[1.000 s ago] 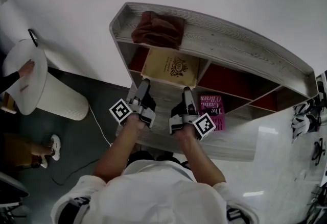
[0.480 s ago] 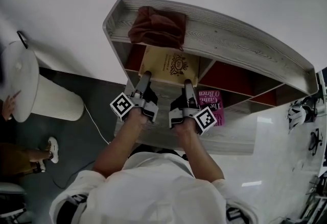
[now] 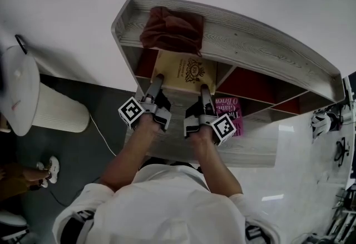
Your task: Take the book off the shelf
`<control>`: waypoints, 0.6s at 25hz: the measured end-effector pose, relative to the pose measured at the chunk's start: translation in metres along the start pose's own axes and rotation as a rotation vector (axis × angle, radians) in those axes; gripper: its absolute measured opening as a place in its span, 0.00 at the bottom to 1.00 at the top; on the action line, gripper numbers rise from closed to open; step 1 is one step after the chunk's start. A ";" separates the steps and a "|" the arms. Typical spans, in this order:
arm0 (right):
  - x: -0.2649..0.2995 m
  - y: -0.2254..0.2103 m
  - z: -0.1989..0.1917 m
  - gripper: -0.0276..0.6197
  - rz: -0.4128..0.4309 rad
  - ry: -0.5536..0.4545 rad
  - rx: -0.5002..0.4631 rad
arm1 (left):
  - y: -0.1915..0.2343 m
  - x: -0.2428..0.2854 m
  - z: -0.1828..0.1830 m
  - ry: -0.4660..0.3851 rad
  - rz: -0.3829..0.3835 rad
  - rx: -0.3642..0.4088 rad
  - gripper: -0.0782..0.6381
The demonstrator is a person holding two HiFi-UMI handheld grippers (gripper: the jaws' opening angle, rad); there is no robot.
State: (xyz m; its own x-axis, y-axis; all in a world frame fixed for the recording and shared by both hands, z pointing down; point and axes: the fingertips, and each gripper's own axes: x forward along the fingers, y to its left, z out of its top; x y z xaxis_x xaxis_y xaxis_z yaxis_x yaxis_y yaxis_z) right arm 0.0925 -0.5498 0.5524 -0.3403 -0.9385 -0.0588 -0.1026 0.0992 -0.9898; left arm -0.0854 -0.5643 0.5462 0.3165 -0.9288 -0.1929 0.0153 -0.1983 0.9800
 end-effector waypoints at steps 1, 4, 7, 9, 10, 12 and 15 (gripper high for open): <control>0.000 0.000 -0.001 0.55 -0.003 0.005 -0.004 | 0.000 0.000 -0.001 0.006 0.002 -0.001 0.68; 0.000 0.000 -0.003 0.55 -0.011 0.026 -0.016 | 0.002 0.000 -0.004 0.024 0.013 -0.012 0.67; 0.000 0.003 -0.002 0.45 -0.006 0.027 -0.033 | 0.002 -0.002 -0.004 0.024 0.024 0.000 0.61; 0.000 0.005 -0.002 0.42 -0.003 0.029 -0.034 | 0.000 -0.003 -0.003 0.022 0.017 0.000 0.57; -0.001 0.005 -0.002 0.41 -0.004 0.032 -0.030 | -0.001 -0.003 -0.003 0.022 0.014 -0.002 0.55; -0.001 0.005 -0.003 0.41 -0.005 0.039 -0.022 | 0.001 -0.004 -0.003 0.020 0.020 -0.005 0.52; -0.002 0.004 -0.003 0.41 -0.011 0.053 -0.017 | 0.003 -0.005 -0.002 0.011 0.036 -0.011 0.51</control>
State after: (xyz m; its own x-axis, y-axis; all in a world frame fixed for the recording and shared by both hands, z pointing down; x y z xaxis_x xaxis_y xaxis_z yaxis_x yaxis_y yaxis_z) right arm 0.0896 -0.5462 0.5487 -0.3882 -0.9207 -0.0408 -0.1218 0.0952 -0.9880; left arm -0.0854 -0.5592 0.5500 0.3275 -0.9317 -0.1573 0.0145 -0.1615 0.9868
